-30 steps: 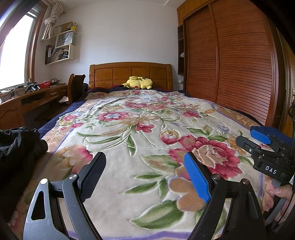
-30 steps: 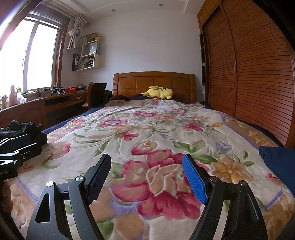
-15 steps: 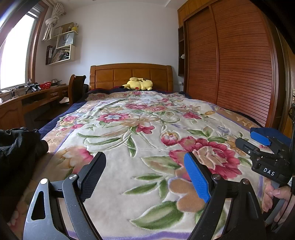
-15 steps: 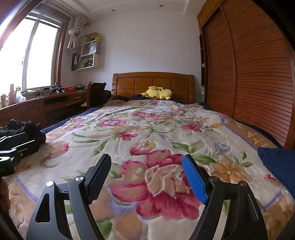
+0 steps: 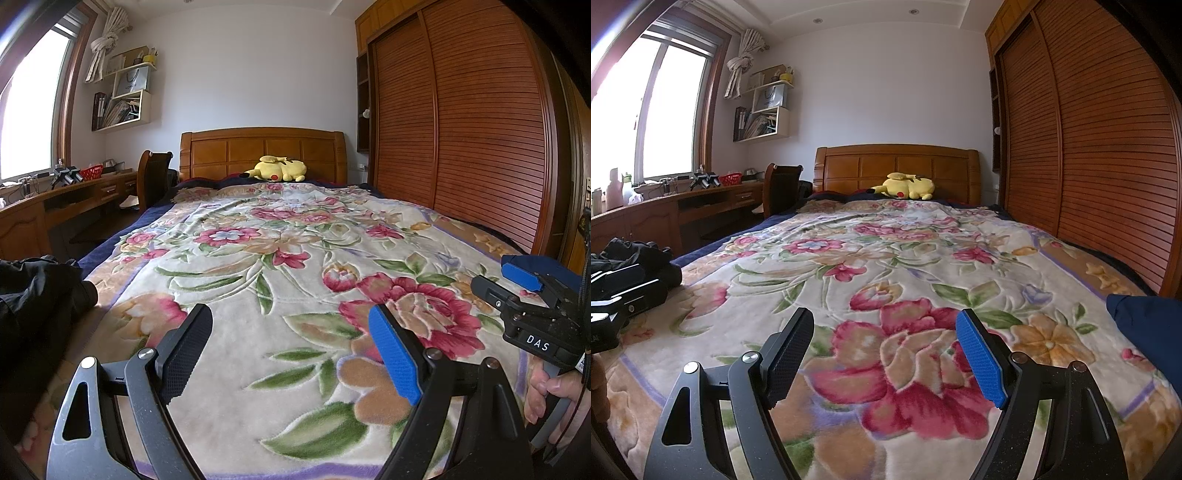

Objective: Fold large clothes

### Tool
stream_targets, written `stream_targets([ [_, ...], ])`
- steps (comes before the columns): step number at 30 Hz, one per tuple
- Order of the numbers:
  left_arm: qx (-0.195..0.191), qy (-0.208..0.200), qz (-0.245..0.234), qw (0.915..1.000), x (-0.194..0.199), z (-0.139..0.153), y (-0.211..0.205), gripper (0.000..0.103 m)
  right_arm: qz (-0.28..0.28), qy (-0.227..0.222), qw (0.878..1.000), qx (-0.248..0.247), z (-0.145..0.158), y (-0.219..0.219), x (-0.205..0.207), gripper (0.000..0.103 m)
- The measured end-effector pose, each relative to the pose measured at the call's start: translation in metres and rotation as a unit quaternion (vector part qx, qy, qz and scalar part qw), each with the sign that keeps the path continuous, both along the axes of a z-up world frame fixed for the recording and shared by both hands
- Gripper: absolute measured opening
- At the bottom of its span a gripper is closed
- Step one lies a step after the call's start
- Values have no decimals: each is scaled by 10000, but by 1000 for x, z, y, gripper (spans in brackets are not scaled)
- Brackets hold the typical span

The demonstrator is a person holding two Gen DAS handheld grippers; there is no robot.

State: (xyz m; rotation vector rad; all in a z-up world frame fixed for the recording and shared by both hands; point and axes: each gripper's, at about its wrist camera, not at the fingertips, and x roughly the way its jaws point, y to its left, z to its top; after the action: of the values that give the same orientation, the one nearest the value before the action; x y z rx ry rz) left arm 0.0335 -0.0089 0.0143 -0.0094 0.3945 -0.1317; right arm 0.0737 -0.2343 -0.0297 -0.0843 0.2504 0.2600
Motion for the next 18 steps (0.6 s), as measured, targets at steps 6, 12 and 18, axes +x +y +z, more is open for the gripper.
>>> stream_targets([
  [6,-1,-3,6,10000,0,0,0,87,-4,-3,10000,4,-1,0,0,81],
  [12,4,-6,2,10000,0,-1,0,87,-11,-5,10000,8,-1,0,1,81],
  [18,2,-8,7,10000,0,-1,0,87,-12,-7,10000,6,-1,0,1,81],
])
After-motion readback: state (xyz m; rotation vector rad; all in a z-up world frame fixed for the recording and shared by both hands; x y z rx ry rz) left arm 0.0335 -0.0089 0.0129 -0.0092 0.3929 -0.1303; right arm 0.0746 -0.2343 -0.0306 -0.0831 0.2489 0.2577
